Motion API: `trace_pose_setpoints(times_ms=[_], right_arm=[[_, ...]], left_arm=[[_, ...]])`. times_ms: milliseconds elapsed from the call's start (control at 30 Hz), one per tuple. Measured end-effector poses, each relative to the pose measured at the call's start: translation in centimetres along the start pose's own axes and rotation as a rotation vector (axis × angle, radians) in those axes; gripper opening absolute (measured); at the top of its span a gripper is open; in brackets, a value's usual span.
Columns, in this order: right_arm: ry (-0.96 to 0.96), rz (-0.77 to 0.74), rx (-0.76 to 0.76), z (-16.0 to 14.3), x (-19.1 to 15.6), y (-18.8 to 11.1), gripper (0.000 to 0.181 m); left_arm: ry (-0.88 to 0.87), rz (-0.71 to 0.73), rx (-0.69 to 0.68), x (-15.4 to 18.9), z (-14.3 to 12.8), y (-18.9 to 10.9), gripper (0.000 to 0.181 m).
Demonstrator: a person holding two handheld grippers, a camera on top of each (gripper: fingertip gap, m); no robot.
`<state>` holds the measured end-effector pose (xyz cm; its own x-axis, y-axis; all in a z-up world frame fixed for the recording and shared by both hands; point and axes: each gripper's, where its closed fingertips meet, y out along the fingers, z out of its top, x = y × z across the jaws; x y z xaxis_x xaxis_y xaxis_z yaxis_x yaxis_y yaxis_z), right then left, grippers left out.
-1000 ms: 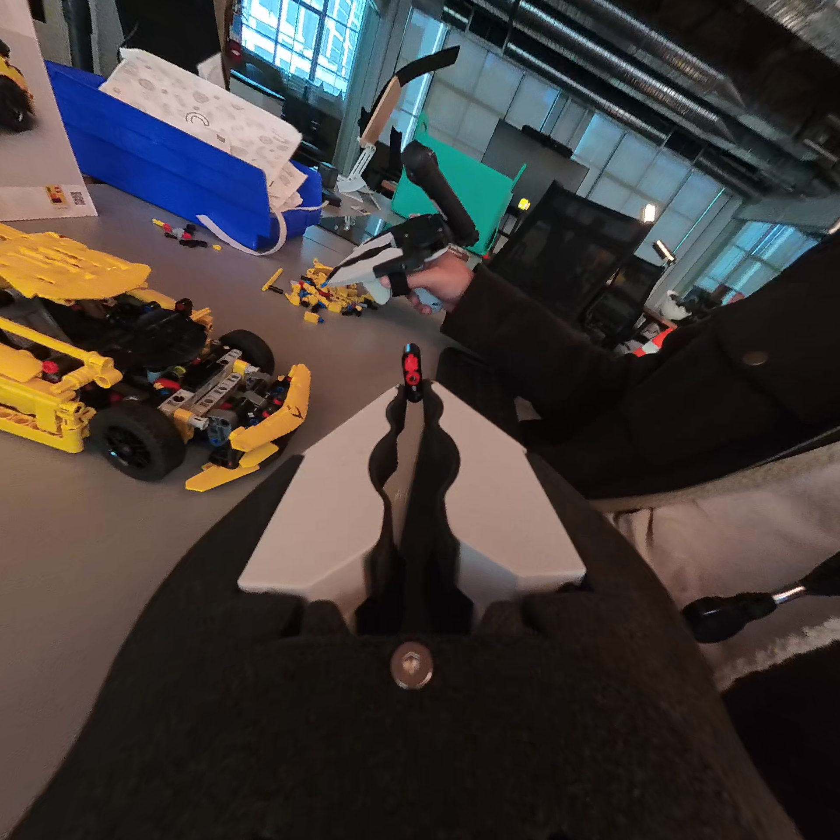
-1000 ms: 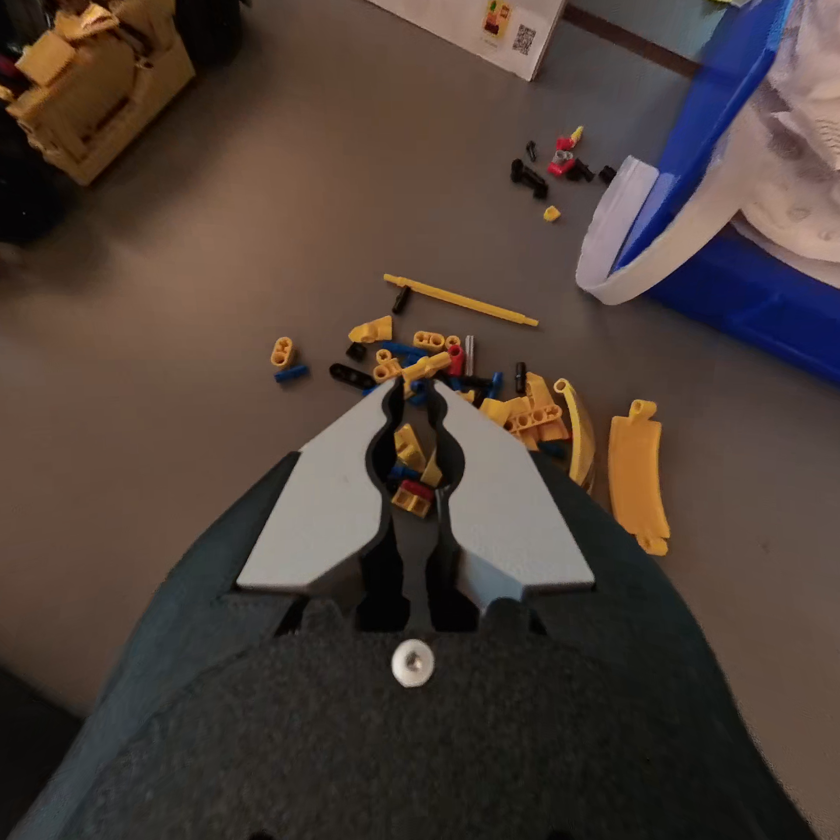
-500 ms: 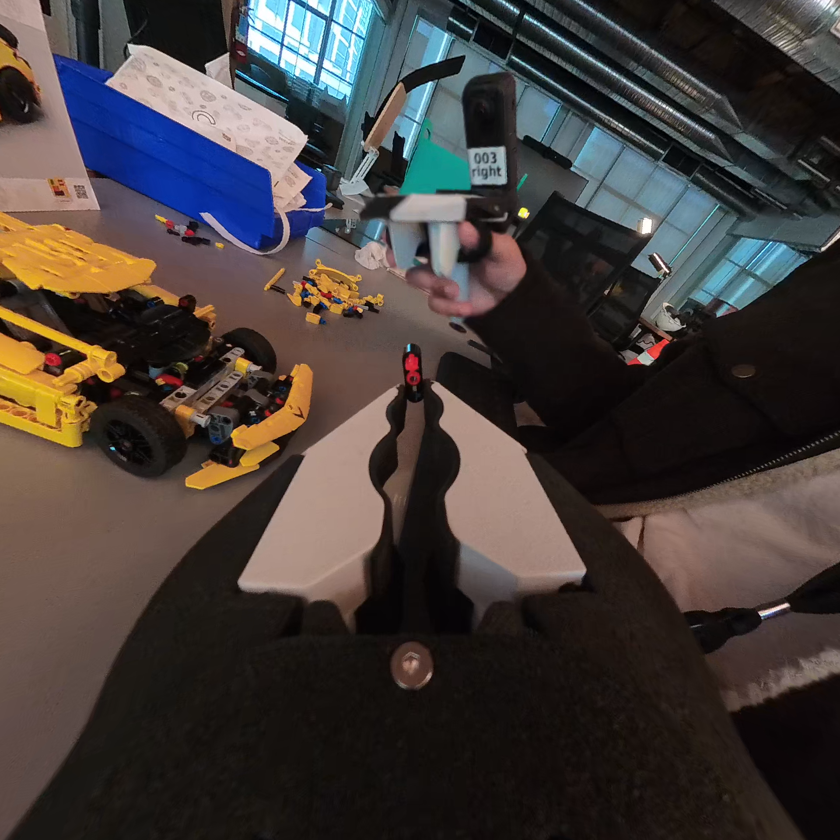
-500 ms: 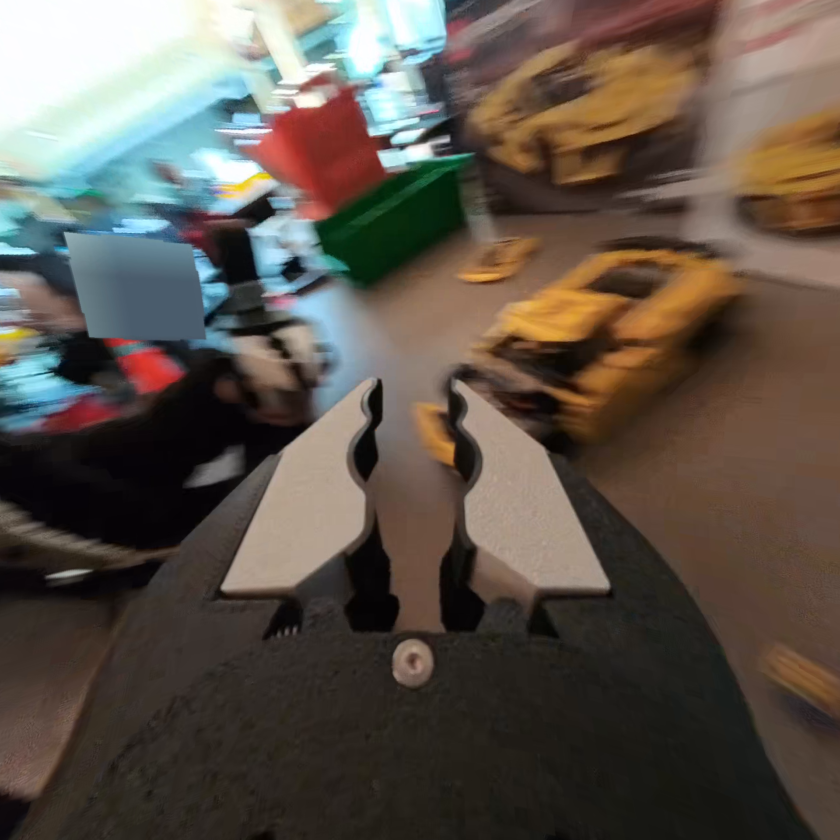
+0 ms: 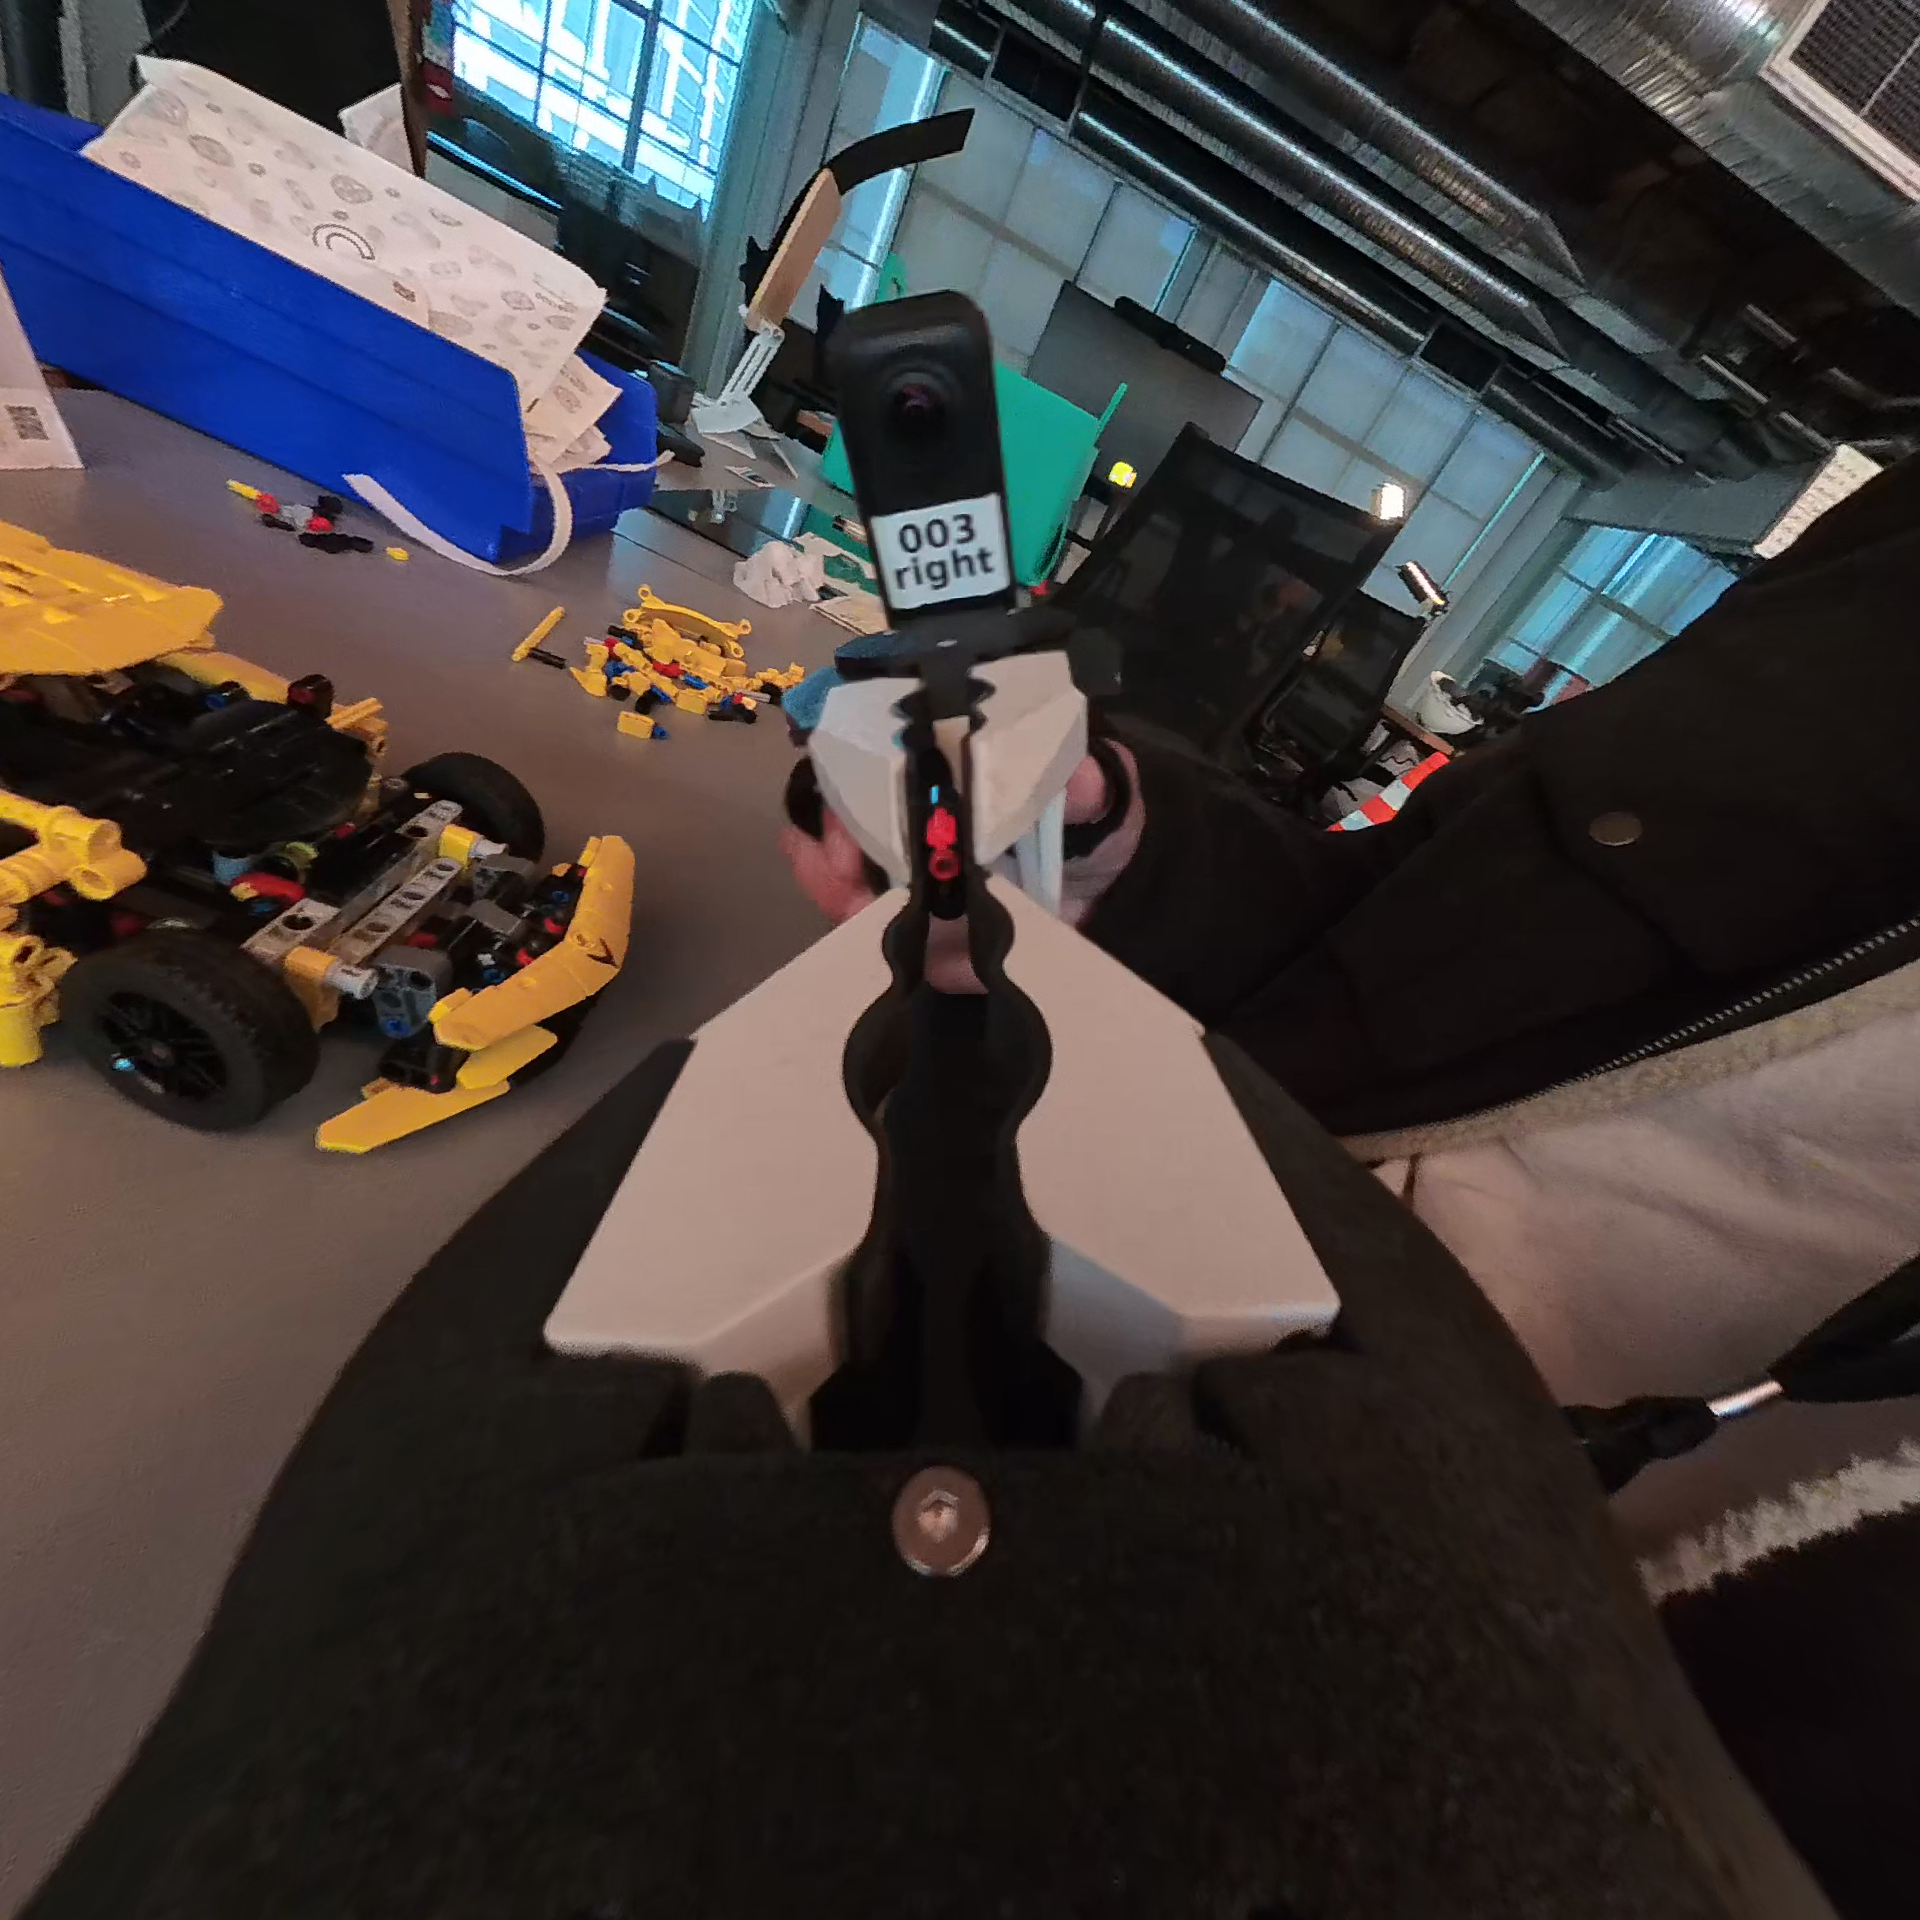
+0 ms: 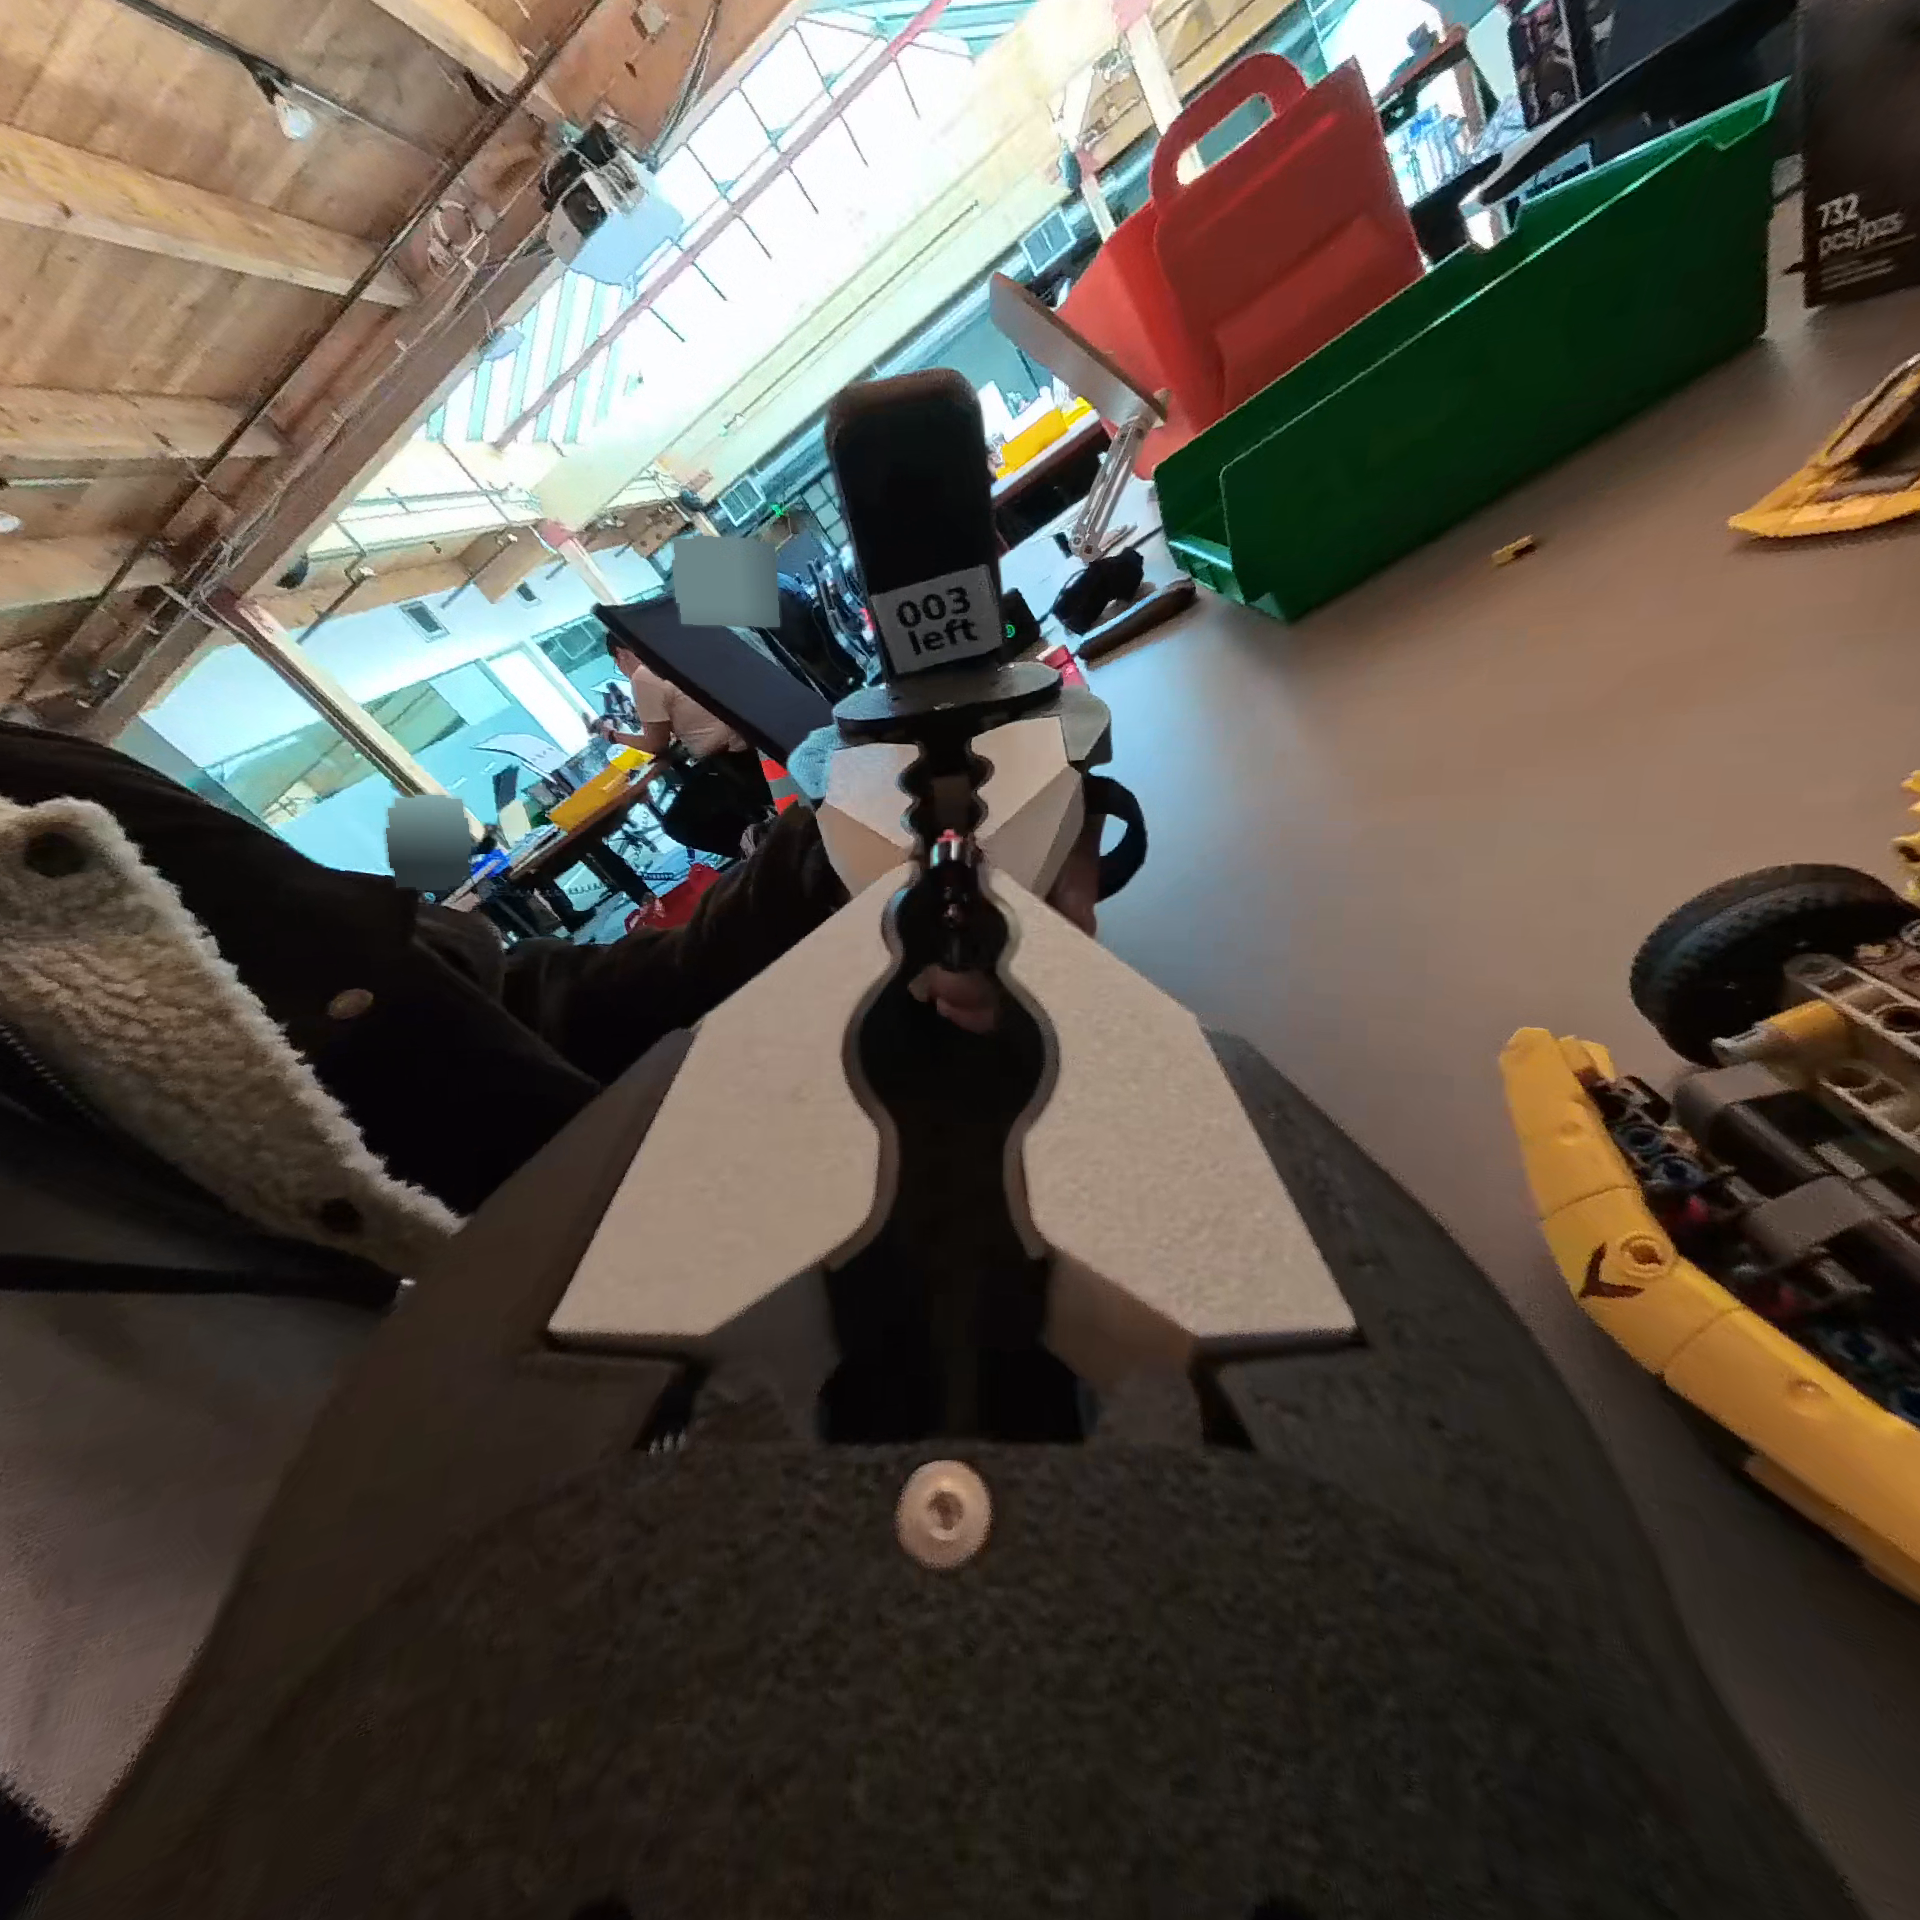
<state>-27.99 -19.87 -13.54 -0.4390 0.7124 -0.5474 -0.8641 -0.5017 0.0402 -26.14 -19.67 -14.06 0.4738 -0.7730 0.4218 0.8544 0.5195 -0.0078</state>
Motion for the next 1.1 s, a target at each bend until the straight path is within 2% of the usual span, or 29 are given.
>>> trace_pose_setpoints(times_ms=[133,233,433,567,733,1100], right_arm=[[-0.033,-0.005,-0.003,-0.1,0.0,-0.2,0.006],[-0.037,-0.005,0.009,0.1,0.0,-0.6,0.006],[-0.013,0.001,-0.006,-0.1,0.2,-0.6,0.006],[-0.01,-0.006,-0.021,-0.4,0.3,-0.6,0.007],[-0.021,0.006,-0.035,-0.7,0.0,-0.4,0.007],[-0.016,0.036,-0.054,-1.0,-0.5,-0.3,0.006]], left_arm=[[-0.012,-0.005,0.012,0.0,0.1,0.0,0.007],[-0.017,0.036,0.07,-0.7,1.0,-0.6,0.017],[-0.008,0.051,0.084,-0.9,1.3,-0.8,0.014],[-0.012,0.05,0.158,-0.9,2.4,-1.6,0.009],[-0.016,0.006,0.093,-0.2,1.3,-0.7,0.009],[-0.022,-0.04,0.076,0.5,0.9,-0.4,0.004]])
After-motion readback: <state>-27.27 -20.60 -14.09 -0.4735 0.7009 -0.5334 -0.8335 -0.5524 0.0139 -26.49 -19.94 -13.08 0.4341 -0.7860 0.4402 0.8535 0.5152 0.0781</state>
